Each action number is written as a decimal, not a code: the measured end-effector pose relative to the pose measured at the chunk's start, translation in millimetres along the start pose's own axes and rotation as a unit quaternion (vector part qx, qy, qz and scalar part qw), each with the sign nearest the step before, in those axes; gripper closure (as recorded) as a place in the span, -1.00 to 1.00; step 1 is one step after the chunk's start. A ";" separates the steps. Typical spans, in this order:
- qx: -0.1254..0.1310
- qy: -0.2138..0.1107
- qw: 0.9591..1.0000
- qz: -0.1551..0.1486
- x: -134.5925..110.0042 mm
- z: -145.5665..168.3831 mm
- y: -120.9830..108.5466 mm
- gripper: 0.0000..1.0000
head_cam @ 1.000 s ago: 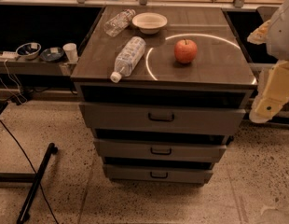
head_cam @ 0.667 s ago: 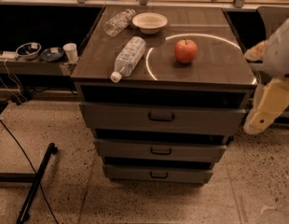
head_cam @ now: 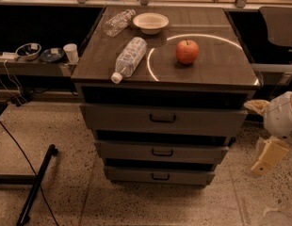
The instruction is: Open bottom drawer
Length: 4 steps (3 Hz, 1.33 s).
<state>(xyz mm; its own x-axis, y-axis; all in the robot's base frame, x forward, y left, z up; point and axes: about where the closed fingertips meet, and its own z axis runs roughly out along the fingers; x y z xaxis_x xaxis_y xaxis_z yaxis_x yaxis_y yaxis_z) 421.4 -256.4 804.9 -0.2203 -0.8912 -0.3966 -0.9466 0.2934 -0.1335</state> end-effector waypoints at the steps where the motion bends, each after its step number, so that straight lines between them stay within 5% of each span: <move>1: -0.030 -0.003 1.000 0.005 2.0 26.7 -0.3 -1.00; 2: -0.073 -0.086 0.993 0.035 29.6 114.3 31.8 -1.00; 3: -0.054 -0.164 0.984 0.053 58.8 184.0 38.6 -1.00; 4: -0.067 -0.177 0.980 0.055 69.8 212.8 47.1 -1.00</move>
Offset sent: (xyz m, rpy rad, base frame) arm 0.0146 0.0076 -0.2617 0.5118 -0.0230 -0.1182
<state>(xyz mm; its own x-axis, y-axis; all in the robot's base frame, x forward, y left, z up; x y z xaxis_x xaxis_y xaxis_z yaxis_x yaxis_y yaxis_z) 411.5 -231.2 577.7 -0.2509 -0.6740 -0.6948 -0.9492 0.3121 0.0400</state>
